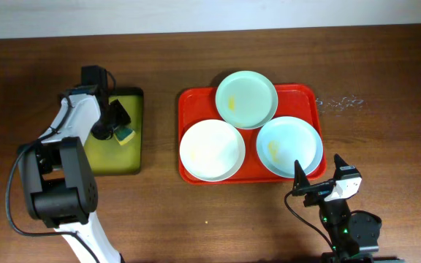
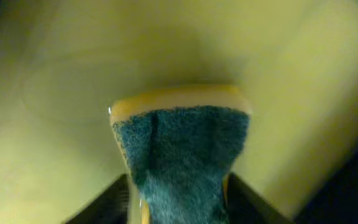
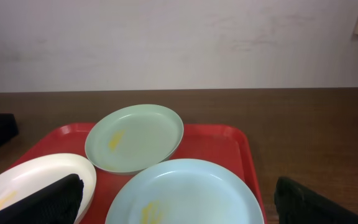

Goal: Clean dirty plates on tray and stack at the side
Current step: 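Reach the left gripper into the black tray and grasp the sponge, then carry the sponge with the left gripper onto the white plate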

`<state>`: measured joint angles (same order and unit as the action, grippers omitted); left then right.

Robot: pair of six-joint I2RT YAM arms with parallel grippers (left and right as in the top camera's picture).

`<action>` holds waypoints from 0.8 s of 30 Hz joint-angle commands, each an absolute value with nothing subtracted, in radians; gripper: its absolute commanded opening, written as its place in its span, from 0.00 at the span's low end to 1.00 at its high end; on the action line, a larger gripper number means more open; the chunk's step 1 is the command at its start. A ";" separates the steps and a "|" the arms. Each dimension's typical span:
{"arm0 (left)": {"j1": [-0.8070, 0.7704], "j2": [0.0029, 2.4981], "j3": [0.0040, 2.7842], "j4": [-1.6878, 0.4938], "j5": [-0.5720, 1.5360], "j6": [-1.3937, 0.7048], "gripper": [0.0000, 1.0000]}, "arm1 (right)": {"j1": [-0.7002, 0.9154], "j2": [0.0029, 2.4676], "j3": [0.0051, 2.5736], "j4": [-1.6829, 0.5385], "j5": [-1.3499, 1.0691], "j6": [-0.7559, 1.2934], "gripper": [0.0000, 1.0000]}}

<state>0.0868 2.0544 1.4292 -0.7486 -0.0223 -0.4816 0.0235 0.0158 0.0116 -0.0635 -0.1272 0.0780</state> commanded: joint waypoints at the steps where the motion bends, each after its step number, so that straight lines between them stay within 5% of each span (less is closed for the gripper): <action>1: 0.087 2.067 1.387 -0.735 -0.015 -0.485 0.35 | 0.033 0.009 0.006 -0.068 -0.119 0.083 0.99; 3: 0.087 2.067 1.387 -0.735 -0.015 -0.485 0.33 | 0.033 0.009 0.006 -0.068 -0.119 0.083 0.99; 6: 0.088 2.066 1.393 -0.735 -0.033 -0.484 0.08 | 0.033 0.009 0.006 -0.068 -0.119 0.083 0.99; 8: 0.088 2.064 1.419 -0.747 -0.033 -0.455 0.00 | 0.033 0.009 0.006 -0.068 -0.119 0.083 0.99; 17: 0.088 1.823 1.593 -0.903 -0.034 -0.447 0.00 | 0.033 0.009 0.006 -0.068 -0.119 0.083 0.99; 24: 0.088 1.948 1.404 -0.786 -0.048 -0.422 0.00 | 0.033 0.009 0.006 -0.068 -0.119 0.083 0.99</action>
